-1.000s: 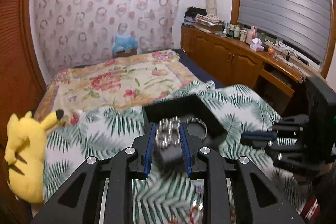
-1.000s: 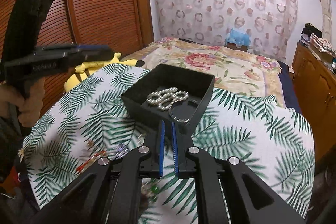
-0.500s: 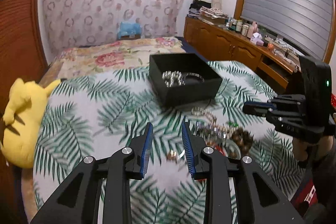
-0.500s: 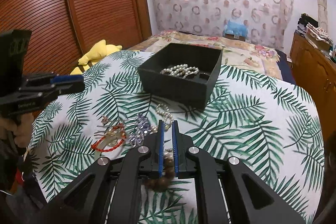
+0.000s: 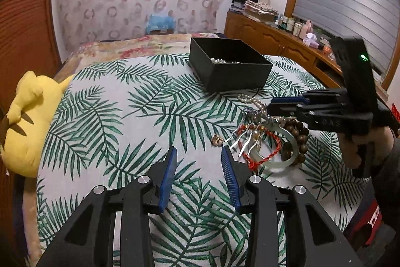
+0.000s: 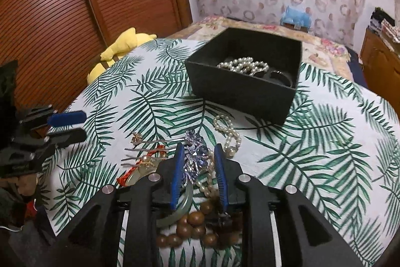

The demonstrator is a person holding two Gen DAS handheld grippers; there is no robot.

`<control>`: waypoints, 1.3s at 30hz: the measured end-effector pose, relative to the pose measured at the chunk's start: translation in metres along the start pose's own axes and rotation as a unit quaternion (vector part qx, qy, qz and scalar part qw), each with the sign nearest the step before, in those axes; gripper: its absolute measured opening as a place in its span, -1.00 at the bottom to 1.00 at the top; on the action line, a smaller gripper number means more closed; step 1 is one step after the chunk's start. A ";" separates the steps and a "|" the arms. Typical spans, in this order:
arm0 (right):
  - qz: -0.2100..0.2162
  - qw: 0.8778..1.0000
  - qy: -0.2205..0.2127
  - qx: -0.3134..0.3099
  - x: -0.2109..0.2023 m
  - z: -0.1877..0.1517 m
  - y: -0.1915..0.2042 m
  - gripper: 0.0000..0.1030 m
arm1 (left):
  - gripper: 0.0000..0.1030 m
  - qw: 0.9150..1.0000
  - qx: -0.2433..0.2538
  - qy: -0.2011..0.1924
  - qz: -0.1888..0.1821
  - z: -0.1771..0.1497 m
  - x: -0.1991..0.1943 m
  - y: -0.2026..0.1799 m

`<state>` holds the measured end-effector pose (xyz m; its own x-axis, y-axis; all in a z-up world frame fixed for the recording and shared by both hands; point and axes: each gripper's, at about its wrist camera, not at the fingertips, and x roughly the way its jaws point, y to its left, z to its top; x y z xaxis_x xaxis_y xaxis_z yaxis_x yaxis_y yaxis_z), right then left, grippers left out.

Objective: Organize jewelry
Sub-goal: 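Grasp the sparkly silver hairpin cluster with the right tool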

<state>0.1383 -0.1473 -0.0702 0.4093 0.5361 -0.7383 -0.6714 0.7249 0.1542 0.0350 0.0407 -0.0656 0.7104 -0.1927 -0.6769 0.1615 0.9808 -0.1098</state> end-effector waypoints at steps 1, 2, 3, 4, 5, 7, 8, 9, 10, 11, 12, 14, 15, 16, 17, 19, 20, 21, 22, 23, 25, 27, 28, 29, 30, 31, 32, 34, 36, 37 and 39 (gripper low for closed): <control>0.004 1.000 0.006 0.001 0.004 0.003 0.000 -0.48 | -0.32 1.000 0.000 0.000 -0.001 0.000 0.000 0.000; 0.007 1.000 0.011 0.003 0.006 0.005 0.000 -0.48 | -0.33 1.000 -0.001 0.000 -0.002 -0.001 0.000 0.001; 0.008 1.000 0.015 0.004 0.008 0.006 0.000 -0.48 | -0.33 1.000 -0.001 0.000 -0.003 -0.002 -0.001 0.001; 0.007 1.000 0.022 0.004 0.011 0.008 0.001 -0.48 | -0.32 1.000 -0.001 -0.001 -0.004 -0.003 -0.001 0.000; 0.005 1.000 0.028 0.004 0.013 0.009 0.001 -0.48 | -0.33 1.000 -0.001 -0.001 -0.004 -0.003 -0.002 0.000; 0.000 0.999 0.038 0.004 0.018 0.010 0.001 -0.48 | -0.33 1.000 -0.003 -0.003 -0.007 -0.004 -0.004 0.001; 0.001 0.999 0.041 0.005 0.019 0.010 0.001 -0.47 | -0.32 1.000 -0.003 -0.003 -0.007 -0.004 -0.005 0.001; 0.000 0.999 0.043 0.005 0.020 0.010 0.002 -0.45 | -0.32 1.000 -0.003 -0.004 -0.007 -0.005 -0.005 0.001; -0.002 0.999 0.044 0.004 0.021 0.010 0.002 -0.44 | -0.32 1.000 -0.004 -0.003 -0.008 -0.005 -0.005 0.001; -0.004 0.999 0.047 0.002 0.022 0.011 0.002 -0.40 | -0.33 1.000 -0.004 -0.003 -0.008 -0.005 -0.005 0.001; -0.003 0.999 0.051 0.002 0.024 0.010 0.002 -0.36 | -0.33 1.000 -0.005 -0.002 -0.009 -0.005 -0.004 0.001; -0.003 0.999 0.054 -0.001 0.026 0.011 0.002 -0.35 | -0.32 1.000 -0.005 -0.002 -0.009 -0.005 -0.002 0.000; -0.003 0.998 0.055 -0.002 0.026 0.011 0.002 -0.35 | -0.32 1.000 -0.005 -0.001 -0.009 -0.005 -0.002 0.000; -0.003 0.998 0.055 -0.004 0.027 0.012 0.002 -0.34 | -0.32 1.000 -0.005 -0.001 -0.010 -0.005 -0.002 0.000; -0.003 0.998 0.056 -0.005 0.027 0.011 0.003 -0.35 | -0.32 1.000 -0.005 -0.001 -0.010 -0.006 -0.002 -0.001; -0.001 0.998 0.057 -0.010 0.028 0.011 0.005 -0.48 | -0.32 1.000 -0.005 0.000 -0.010 -0.006 -0.001 -0.001; -0.001 0.998 0.056 -0.013 0.028 0.011 0.006 -0.50 | -0.33 1.000 -0.005 0.001 -0.010 -0.006 0.000 -0.002; -0.003 0.998 0.054 -0.016 0.027 0.011 0.007 -0.58 | -0.33 1.000 -0.005 0.001 -0.010 -0.006 0.000 -0.002; -0.006 0.999 0.048 -0.020 0.026 0.011 0.009 -0.68 | -0.33 1.000 -0.006 0.001 -0.010 -0.007 0.000 -0.002; -0.008 0.999 0.041 -0.022 0.023 0.011 0.009 -0.83 | -0.32 1.000 -0.006 0.001 -0.010 -0.007 0.001 -0.002; -0.018 0.999 0.031 -0.024 0.017 0.014 0.010 -0.88 | -0.33 1.000 -0.006 0.002 -0.009 -0.007 0.001 -0.003; -0.023 0.999 0.026 -0.028 0.013 0.015 0.009 -0.88 | -0.32 1.000 -0.004 0.003 -0.010 -0.007 0.002 -0.004; -0.028 0.999 0.025 -0.028 0.012 0.015 0.007 -0.88 | -0.32 1.000 -0.004 0.004 -0.010 -0.007 0.003 -0.005; -0.032 0.999 0.024 -0.028 0.011 0.015 0.005 -0.88 | -0.32 1.000 -0.003 0.005 -0.010 -0.007 0.004 -0.006; -0.032 0.999 0.023 -0.027 0.010 0.014 0.004 -0.88 | -0.32 1.000 -0.004 0.005 -0.010 -0.007 0.005 -0.007; -0.030 0.999 0.023 -0.026 0.010 0.014 0.002 -0.88 | -0.32 1.000 -0.005 0.006 -0.011 -0.007 0.006 -0.007; -0.029 0.999 0.021 -0.023 0.008 0.014 -0.001 -0.88 | -0.32 1.000 -0.005 0.007 -0.011 -0.008 0.006 -0.007; -0.028 0.999 0.013 -0.020 0.003 0.014 -0.003 -0.88 | -0.32 1.000 -0.004 0.009 -0.011 -0.008 0.008 -0.009; -0.034 0.999 0.003 -0.026 -0.004 0.015 -0.002 -0.88 | -0.33 1.000 -0.004 0.010 -0.011 -0.009 0.009 -0.009; -0.046 0.998 -0.004 -0.035 -0.008 0.017 0.000 -0.88 | -0.33 1.000 -0.004 0.011 -0.011 -0.008 0.009 -0.008; -0.053 0.998 -0.009 -0.041 -0.013 0.019 0.001 -0.88 | -0.32 1.000 -0.004 0.011 -0.012 -0.008 0.010 -0.009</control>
<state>0.1441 -0.1453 -0.0484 0.4914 0.4663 -0.7355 -0.6711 0.7411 0.0215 0.0352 0.0305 -0.0768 0.6917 -0.2153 -0.6894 0.1729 0.9761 -0.1315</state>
